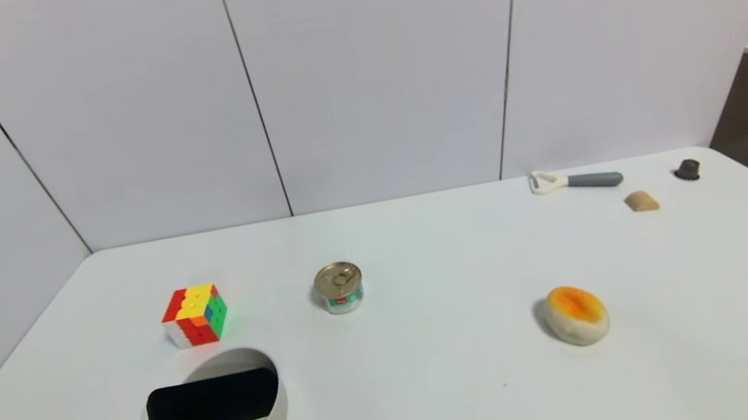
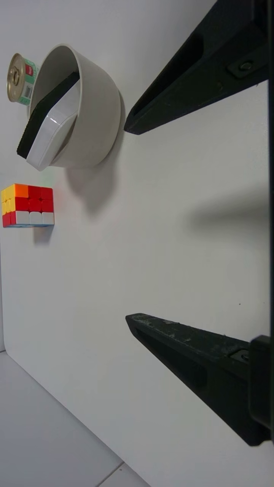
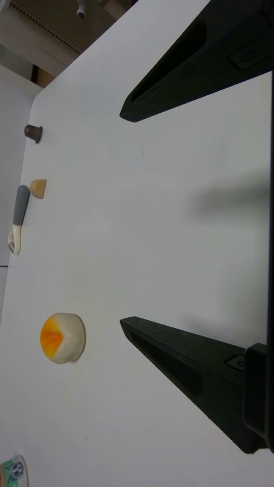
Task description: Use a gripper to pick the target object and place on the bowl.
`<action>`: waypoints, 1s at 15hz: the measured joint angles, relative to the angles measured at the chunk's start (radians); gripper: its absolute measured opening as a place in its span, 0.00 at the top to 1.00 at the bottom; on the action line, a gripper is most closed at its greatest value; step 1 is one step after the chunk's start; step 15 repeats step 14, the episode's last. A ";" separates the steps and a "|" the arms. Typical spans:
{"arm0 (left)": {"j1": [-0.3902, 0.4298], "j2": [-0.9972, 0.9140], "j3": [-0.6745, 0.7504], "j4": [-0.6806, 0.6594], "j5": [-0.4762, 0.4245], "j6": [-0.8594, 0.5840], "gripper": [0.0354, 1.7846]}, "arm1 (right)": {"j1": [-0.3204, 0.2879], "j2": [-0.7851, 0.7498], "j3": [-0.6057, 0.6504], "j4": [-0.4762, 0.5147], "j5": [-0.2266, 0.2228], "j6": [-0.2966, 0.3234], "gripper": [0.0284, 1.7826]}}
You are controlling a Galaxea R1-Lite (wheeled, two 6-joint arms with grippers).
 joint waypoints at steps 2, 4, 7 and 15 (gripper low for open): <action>0.000 0.000 0.000 0.000 0.000 0.000 0.06 | 0.000 0.000 0.000 0.002 0.001 0.000 0.01; 0.000 0.000 0.000 0.000 -0.001 0.000 0.06 | 0.000 0.000 0.000 0.001 0.001 0.000 0.01; 0.000 0.000 0.000 0.000 0.000 0.000 0.06 | 0.000 0.000 0.000 0.003 0.001 0.002 0.01; 0.000 0.000 0.000 0.000 0.000 0.000 0.06 | 0.000 0.000 0.000 0.001 -0.002 0.024 0.01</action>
